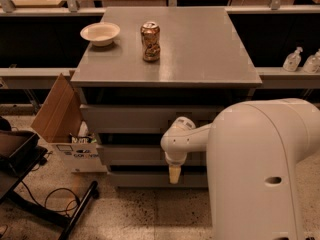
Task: Open middle drawer
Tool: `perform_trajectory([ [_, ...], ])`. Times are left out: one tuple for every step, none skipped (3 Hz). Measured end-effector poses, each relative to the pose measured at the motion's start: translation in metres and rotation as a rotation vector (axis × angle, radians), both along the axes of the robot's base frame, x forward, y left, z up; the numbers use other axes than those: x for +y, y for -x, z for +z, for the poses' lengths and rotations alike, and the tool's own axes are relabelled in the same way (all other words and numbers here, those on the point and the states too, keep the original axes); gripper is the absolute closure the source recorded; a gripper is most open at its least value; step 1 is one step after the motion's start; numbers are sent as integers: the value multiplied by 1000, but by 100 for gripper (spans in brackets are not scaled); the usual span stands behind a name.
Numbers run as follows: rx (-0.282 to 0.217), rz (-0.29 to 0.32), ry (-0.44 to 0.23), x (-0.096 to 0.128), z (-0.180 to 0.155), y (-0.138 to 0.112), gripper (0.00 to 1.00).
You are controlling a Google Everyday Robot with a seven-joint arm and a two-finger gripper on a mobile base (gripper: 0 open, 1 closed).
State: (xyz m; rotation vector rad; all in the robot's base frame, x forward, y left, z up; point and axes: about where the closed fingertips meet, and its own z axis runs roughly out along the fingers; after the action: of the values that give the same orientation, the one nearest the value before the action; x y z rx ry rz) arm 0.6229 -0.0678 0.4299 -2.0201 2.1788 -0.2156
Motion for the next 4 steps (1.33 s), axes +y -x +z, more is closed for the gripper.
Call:
perform_trajectory([
  [26, 4, 7, 3, -7, 2, 41],
  [49, 5, 1, 3, -11, 7, 65],
  [49, 5, 1, 3, -4, 7, 87],
  [49, 5, 1, 3, 5, 7, 100],
])
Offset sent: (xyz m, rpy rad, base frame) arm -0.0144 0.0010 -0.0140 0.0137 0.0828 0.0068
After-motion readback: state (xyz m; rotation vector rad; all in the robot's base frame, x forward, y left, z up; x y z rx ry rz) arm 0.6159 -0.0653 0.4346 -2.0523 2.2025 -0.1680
